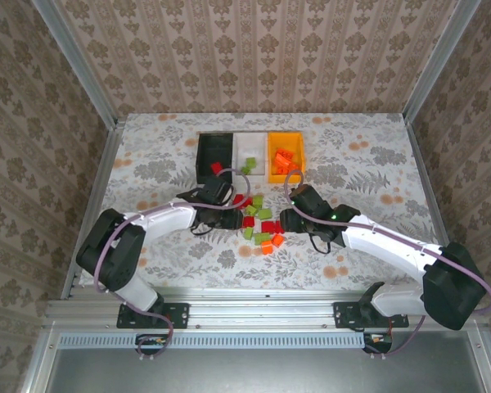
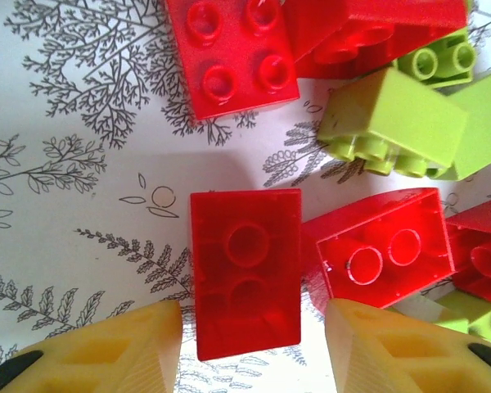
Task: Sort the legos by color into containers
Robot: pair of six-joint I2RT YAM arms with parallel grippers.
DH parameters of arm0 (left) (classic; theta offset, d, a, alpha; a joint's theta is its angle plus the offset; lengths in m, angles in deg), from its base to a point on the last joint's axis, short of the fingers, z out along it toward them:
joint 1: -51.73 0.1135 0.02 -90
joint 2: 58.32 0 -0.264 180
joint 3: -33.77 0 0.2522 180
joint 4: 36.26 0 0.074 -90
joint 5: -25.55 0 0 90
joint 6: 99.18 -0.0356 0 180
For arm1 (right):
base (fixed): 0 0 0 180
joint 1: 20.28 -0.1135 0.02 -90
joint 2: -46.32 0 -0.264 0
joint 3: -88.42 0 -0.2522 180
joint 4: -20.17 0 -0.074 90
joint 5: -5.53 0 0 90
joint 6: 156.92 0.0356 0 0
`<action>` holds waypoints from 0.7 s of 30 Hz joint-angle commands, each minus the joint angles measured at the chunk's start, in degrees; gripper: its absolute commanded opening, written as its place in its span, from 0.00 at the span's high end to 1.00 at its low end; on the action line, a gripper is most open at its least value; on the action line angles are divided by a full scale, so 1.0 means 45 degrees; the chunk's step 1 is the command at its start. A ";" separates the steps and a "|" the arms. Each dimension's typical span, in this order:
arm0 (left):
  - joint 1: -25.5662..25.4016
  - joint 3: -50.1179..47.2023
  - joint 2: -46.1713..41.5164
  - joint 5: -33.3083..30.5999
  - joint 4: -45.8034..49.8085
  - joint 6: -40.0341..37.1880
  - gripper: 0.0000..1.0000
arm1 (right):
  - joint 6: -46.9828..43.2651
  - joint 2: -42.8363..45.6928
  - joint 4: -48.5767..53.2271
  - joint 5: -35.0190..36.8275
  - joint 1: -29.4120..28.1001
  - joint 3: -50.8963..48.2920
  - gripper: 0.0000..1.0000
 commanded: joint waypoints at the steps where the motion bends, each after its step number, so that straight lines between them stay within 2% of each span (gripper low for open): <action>1: 0.0116 -0.0012 0.0196 0.0078 0.0325 -0.0348 0.52 | 0.0242 -0.0095 0.0171 0.0281 -0.0093 0.0368 0.45; 21: 0.0371 0.1568 0.1809 -0.0521 0.0620 -0.1533 0.61 | 0.0164 -0.0351 0.0108 0.0437 -0.0108 0.0418 0.44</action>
